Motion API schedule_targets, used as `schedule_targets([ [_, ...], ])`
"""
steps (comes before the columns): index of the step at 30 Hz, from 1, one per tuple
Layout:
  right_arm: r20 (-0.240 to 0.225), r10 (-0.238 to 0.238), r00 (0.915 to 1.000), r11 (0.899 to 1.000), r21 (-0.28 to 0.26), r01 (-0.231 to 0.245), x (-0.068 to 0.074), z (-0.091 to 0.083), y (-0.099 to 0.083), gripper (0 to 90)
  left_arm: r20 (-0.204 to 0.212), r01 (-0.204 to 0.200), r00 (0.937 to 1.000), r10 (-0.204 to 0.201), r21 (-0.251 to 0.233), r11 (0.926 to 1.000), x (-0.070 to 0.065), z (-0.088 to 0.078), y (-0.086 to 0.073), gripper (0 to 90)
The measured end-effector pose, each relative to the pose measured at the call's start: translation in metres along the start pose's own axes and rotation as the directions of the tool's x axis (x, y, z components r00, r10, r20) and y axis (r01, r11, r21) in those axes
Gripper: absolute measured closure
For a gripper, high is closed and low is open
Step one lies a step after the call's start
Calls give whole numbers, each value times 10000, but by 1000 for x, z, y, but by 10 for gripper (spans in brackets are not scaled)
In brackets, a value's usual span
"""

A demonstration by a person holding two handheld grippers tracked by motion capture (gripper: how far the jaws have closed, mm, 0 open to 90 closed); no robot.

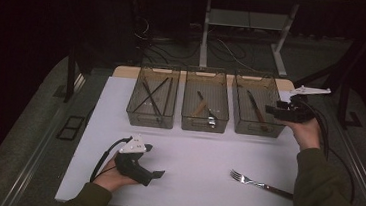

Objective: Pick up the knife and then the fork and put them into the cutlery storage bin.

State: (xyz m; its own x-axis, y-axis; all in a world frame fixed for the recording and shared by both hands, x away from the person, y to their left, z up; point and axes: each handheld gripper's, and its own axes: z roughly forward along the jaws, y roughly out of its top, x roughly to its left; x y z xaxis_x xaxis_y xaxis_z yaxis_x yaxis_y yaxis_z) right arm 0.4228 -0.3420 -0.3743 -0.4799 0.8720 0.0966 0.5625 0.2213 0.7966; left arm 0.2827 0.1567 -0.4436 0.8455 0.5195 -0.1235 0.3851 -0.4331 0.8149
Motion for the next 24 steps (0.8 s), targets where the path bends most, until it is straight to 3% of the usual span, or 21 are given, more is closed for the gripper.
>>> schedule_targets([
  [7,-721,-495,9962,9984,227,513,17,-26,-21,342,29,9,10000,-9,93,10000,0,0,0,0],
  [14,-1307,-697,9890,9970,241,734,27,-41,-43,340,78,27,10000,-28,135,9999,0,1,0,0],
  [24,-2252,-920,9700,9926,572,1075,48,-59,-75,432,90,31,10000,-32,188,9998,-1,1,1,0],
])
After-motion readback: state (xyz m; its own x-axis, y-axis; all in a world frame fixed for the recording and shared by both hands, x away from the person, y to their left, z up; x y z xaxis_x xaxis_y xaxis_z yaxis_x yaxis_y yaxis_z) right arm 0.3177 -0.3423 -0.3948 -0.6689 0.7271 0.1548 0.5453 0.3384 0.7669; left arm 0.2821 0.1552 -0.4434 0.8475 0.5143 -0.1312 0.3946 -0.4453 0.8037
